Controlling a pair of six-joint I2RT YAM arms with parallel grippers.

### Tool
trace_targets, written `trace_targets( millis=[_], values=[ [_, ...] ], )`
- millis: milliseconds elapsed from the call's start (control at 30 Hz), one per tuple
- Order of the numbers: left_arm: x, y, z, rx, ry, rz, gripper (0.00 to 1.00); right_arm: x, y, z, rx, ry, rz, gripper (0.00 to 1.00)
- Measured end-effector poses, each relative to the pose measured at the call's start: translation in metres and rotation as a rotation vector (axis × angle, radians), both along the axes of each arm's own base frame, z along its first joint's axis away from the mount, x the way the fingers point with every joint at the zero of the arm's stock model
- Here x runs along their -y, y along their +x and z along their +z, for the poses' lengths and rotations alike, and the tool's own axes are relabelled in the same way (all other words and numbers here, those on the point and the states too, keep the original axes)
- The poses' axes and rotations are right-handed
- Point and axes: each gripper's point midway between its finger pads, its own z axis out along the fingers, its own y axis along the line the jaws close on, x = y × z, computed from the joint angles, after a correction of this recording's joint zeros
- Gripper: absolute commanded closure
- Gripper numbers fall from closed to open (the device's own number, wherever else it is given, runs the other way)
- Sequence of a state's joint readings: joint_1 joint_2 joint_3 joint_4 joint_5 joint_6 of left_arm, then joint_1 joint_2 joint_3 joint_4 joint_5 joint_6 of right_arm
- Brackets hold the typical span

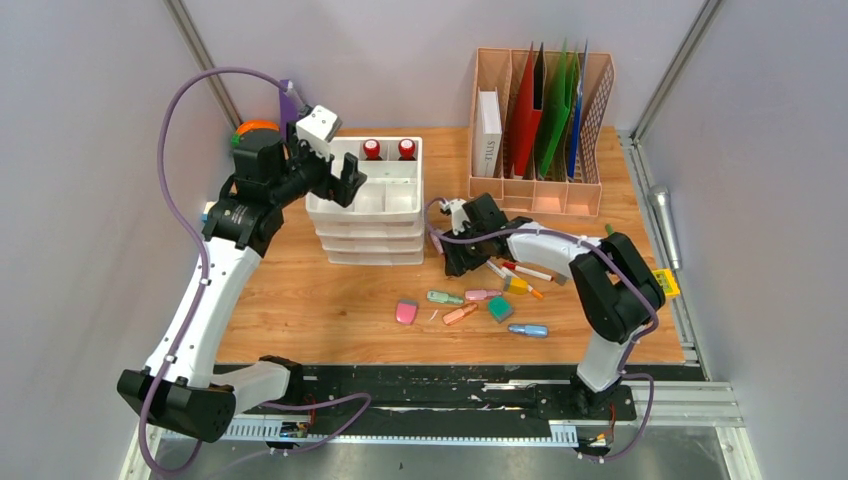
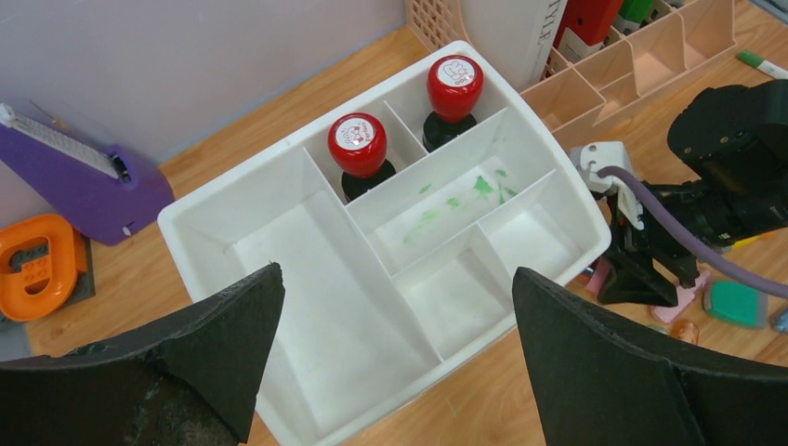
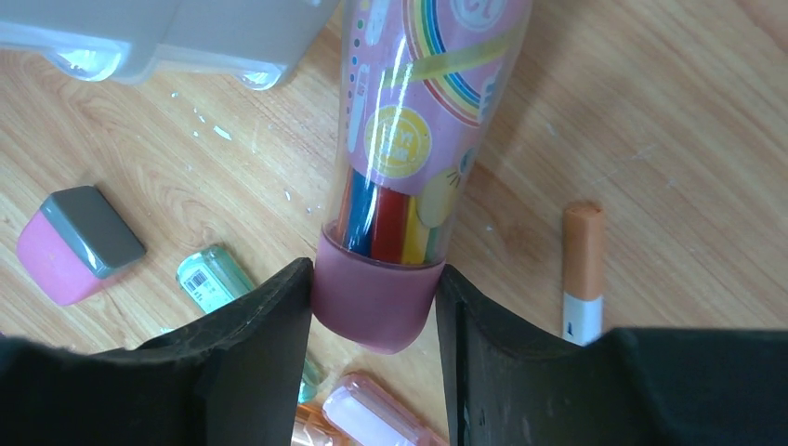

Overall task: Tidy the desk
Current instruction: Pick up the stationery from the center of the board.

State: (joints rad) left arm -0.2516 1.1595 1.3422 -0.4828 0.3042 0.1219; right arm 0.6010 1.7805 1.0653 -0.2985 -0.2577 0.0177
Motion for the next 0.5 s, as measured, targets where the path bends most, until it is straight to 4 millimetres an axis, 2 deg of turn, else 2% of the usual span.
trace_targets(
  millis=[100, 167, 400, 500],
  values=[
    [0.0, 0.0, 0.0, 0.0, -0.001, -0.002, 0.0, 0.007, 0.005, 0.01, -0.001, 0.031, -0.015, 0.99],
    [0.001, -0.001, 0.0, 0.0, -0.003, -0.008, 0.0, 0.012, 0.009, 0.024, 0.012, 0.059, -0.028, 1.0],
    [0.017, -0.007, 0.001, -0.032, -0.057, -0.082, 0.0, 0.044, 0.034, 0.126, 0.188, 0.224, -0.093, 1.0],
    [0.028, -0.008, 0.004, -0.066, -0.112, -0.128, 0.0, 0.048, 0.039, 0.169, 0.282, 0.275, -0.088, 1.0]
  ],
)
